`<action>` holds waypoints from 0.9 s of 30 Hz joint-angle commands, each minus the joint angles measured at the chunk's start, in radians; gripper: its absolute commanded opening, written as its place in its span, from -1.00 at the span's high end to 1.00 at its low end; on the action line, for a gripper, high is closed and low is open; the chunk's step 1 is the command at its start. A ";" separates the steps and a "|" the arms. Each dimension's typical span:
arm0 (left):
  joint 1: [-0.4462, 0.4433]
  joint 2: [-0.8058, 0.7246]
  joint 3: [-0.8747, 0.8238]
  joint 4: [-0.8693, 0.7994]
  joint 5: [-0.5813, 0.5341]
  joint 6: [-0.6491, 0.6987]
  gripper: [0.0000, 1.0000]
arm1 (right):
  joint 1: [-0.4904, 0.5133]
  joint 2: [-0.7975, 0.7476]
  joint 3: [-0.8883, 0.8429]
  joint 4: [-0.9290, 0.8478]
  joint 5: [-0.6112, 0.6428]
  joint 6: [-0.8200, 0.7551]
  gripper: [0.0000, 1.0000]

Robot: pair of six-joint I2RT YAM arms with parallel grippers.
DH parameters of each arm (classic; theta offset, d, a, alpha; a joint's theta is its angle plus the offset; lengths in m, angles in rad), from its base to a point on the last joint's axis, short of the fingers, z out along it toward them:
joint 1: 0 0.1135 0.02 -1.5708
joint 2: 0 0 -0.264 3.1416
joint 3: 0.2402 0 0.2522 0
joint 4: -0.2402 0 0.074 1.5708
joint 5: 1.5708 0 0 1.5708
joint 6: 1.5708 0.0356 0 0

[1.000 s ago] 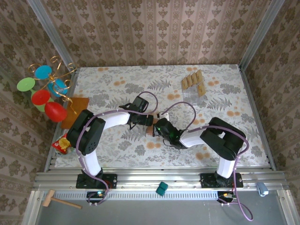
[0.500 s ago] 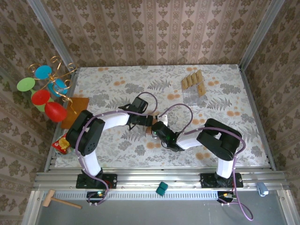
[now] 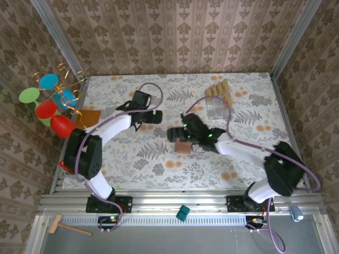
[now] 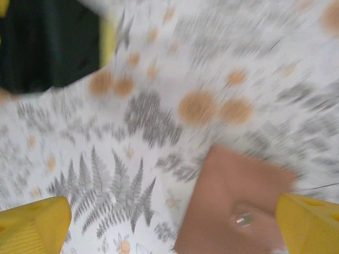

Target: Put the credit cards into the card holder

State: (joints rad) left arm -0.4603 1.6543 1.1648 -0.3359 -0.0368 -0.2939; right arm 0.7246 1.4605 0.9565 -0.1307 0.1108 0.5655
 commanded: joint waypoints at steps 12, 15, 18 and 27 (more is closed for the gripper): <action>0.250 -0.460 -0.628 0.641 -0.308 0.350 -1.00 | -0.511 -0.337 -0.318 0.123 0.503 -0.264 -1.00; 0.300 -0.362 -0.715 0.841 -0.317 0.383 -1.00 | -0.542 -0.260 -0.419 0.326 0.562 -0.361 -1.00; 0.334 -0.294 -0.750 0.986 -0.257 0.383 -1.00 | -0.546 -0.149 -0.514 0.641 0.492 -0.456 -1.00; 0.411 -0.109 -0.775 1.234 -0.012 0.376 -1.00 | -0.702 0.060 -0.534 0.935 0.045 -0.500 -1.00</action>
State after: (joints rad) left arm -0.0708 1.5524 0.3672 0.8337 -0.1677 0.0753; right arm 0.0628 1.5043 0.4385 0.6296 0.3462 0.0952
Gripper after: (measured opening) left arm 0.999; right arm 0.999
